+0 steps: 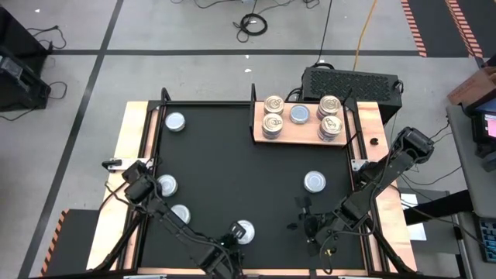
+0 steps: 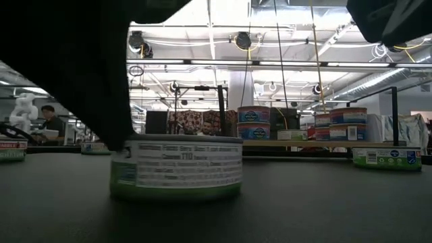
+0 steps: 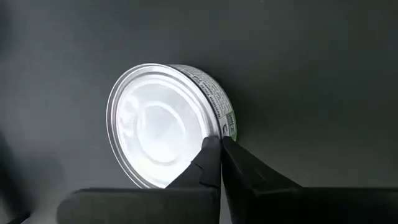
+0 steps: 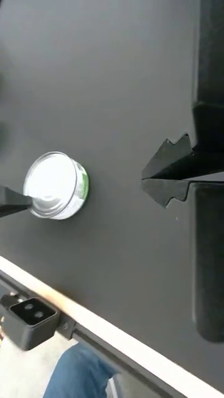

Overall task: Stack canned seafood by type on shelf
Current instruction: Put the green tuna can aligned with the other green tuna can on the shelf

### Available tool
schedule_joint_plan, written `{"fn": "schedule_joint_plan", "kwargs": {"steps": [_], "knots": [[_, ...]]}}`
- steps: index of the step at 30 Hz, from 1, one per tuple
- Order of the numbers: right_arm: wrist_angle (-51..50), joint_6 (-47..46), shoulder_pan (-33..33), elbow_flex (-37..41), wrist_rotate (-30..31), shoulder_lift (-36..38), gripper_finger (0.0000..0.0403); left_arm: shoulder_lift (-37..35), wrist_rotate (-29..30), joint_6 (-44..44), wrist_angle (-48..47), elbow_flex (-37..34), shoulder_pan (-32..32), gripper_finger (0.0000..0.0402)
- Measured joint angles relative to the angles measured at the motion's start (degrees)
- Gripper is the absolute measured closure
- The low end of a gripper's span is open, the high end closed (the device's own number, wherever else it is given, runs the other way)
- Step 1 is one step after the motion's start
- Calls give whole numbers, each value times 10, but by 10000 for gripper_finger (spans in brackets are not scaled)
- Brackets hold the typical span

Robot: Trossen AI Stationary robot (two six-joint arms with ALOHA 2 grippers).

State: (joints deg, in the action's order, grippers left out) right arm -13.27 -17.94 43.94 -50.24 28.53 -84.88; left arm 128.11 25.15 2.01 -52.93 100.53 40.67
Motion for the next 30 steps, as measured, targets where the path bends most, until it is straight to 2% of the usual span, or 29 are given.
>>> {"fn": "schedule_joint_plan", "kwargs": {"steps": [4,9,14,21,30], "knots": [[-44,-30,0,0,0,1,403,2,5,24,1,5,-17,398],[-146,-116,4,0,0,17,403,4,11,73,2,23,-48,400],[-234,-201,42,0,46,45,403,4,15,130,9,48,-99,401],[-304,-282,91,0,115,81,403,4,25,242,108,79,-188,401],[-340,-324,114,0,134,84,403,3,38,368,237,80,-309,401]]}}
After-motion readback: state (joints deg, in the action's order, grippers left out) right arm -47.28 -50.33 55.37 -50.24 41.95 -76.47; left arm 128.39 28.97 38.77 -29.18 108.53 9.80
